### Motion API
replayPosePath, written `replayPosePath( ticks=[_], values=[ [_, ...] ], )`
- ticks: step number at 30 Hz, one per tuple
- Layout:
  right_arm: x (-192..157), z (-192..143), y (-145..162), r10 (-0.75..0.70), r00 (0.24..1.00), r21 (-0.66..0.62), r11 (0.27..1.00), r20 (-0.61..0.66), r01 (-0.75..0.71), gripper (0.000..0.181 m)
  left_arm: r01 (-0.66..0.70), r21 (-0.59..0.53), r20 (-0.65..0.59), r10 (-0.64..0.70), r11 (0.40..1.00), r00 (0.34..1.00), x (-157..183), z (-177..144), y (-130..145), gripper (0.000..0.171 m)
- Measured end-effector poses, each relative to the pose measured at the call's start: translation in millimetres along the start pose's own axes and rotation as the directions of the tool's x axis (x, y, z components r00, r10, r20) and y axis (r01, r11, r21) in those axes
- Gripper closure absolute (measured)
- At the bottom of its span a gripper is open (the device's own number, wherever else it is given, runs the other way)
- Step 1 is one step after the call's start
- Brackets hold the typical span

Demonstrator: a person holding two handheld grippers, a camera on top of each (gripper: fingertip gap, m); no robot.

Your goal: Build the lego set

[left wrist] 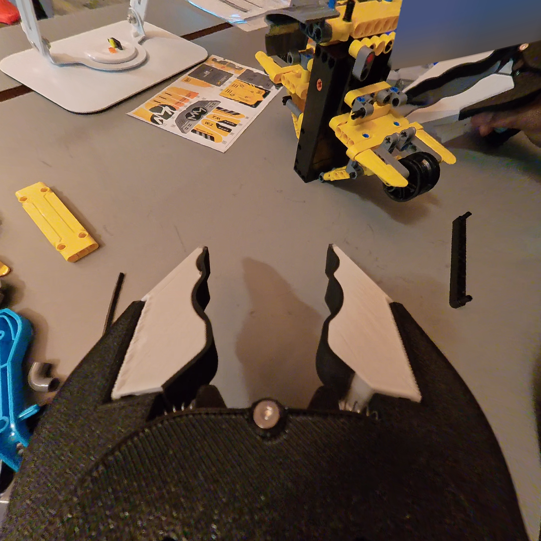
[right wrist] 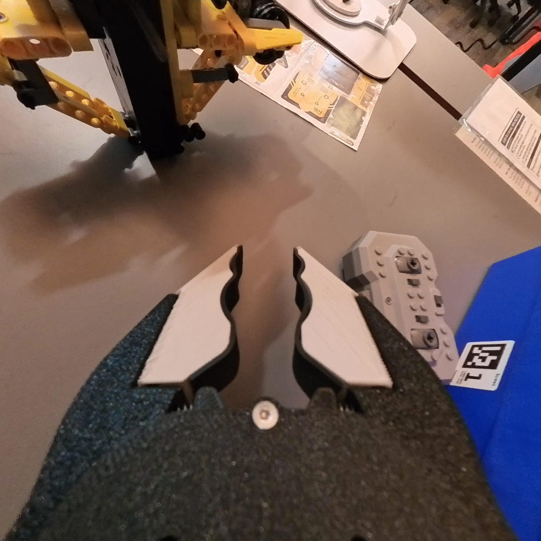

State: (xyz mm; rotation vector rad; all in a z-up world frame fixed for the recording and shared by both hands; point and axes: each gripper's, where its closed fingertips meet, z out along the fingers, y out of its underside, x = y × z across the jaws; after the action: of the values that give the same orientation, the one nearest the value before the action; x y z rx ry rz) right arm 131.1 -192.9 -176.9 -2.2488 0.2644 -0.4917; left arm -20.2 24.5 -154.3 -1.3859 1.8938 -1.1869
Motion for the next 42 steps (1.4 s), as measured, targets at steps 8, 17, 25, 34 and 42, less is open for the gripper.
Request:
replayPosePath(
  ticks=[8,17,25,34,42],
  values=[
    [-4,-3,-3,-0.039,0.999,0.023,0.999,-0.019,0.039,0.147,-0.043,0.008,0.032,0.043,0.999,0.999,1,-1,-1,0.098],
    [-6,-11,-10,-0.087,0.993,0.076,0.993,-0.077,0.093,0.151,-0.061,0.064,0.068,0.056,0.996,0.996,2,-8,-7,0.099],
    [-1,-20,-16,-0.027,0.997,0.147,0.988,-0.075,0.037,0.152,-0.072,0.084,0.073,0.066,0.994,0.995,4,-11,-8,0.100],
    [3,-26,-20,0.030,0.998,0.194,0.981,-0.049,-0.020,0.152,-0.109,0.057,0.091,0.103,0.992,0.990,6,-8,-5,0.099],
    [1,-25,-19,0.013,0.998,0.184,0.983,-0.057,-0.002,0.151,-0.142,0.067,0.038,0.139,0.988,0.990,19,-9,-6,0.105]
  ],
)
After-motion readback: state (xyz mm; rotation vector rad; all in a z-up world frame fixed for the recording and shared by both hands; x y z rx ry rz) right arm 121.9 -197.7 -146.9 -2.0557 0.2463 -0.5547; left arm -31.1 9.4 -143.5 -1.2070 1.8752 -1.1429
